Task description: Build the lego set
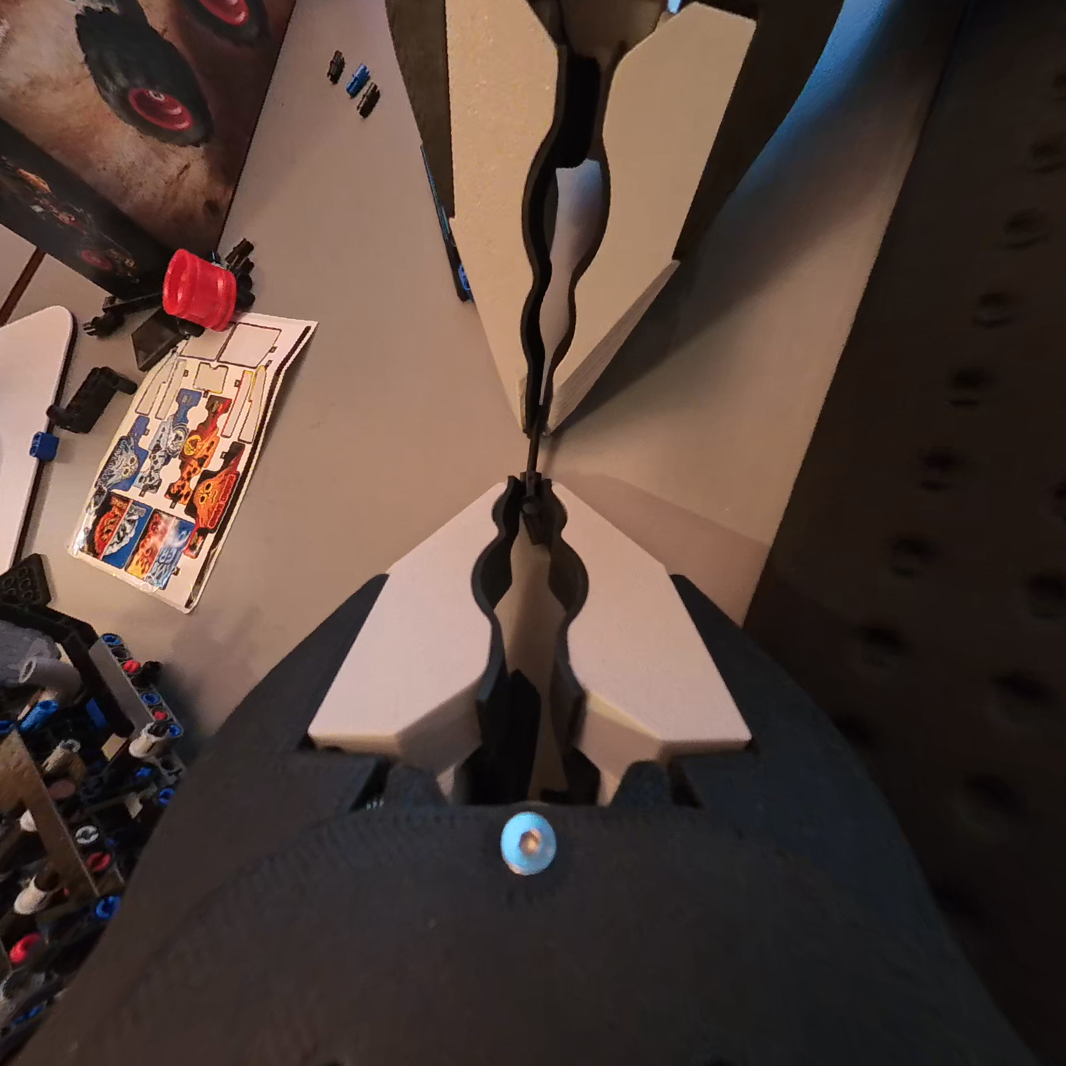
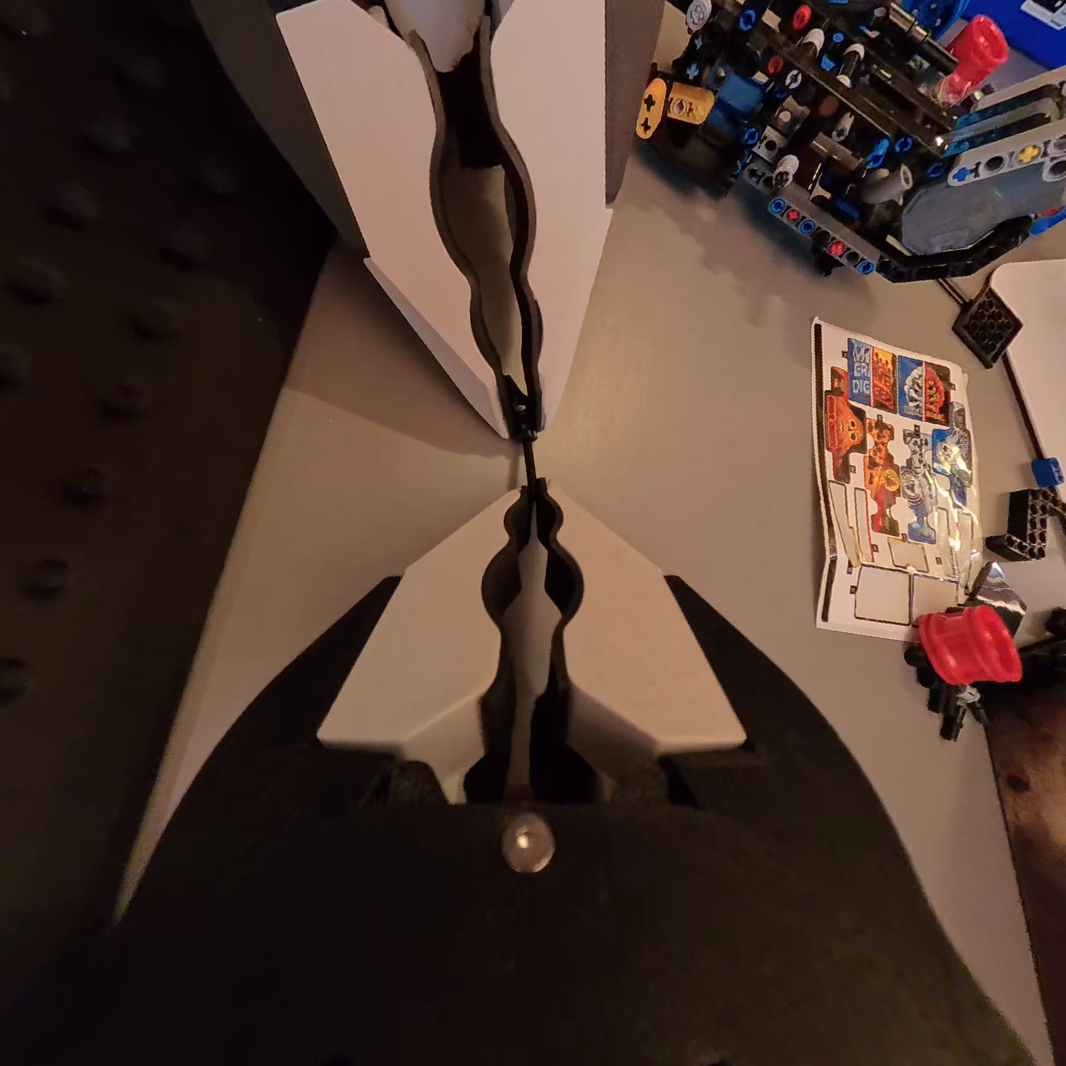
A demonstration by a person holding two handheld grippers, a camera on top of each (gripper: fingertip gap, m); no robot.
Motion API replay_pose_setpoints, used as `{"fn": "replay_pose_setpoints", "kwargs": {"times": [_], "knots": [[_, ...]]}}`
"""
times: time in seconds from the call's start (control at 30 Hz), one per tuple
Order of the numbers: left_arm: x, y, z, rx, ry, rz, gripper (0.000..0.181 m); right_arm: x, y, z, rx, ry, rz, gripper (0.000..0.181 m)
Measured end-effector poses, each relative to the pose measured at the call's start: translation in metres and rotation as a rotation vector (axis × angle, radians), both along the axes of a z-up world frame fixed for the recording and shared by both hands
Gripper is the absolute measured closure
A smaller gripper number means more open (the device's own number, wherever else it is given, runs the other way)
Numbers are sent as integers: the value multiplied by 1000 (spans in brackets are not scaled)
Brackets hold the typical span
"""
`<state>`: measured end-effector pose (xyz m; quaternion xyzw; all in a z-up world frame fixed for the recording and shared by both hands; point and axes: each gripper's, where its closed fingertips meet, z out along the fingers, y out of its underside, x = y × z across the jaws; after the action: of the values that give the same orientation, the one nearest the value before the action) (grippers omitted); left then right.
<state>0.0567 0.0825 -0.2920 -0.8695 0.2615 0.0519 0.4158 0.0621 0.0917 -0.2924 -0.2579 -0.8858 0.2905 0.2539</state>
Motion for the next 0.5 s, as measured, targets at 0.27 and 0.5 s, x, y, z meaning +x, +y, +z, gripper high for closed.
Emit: {"fn": "replay_pose_setpoints", "kwargs": {"times": [0.27,0.5], "knots": [[0,0,-1,-7,-25,-3,176,-1,0,0,27,0,9,181],[-1,0,-1,-6,-25,-3,176,0,-1,-1,24,-14,10,181]]}}
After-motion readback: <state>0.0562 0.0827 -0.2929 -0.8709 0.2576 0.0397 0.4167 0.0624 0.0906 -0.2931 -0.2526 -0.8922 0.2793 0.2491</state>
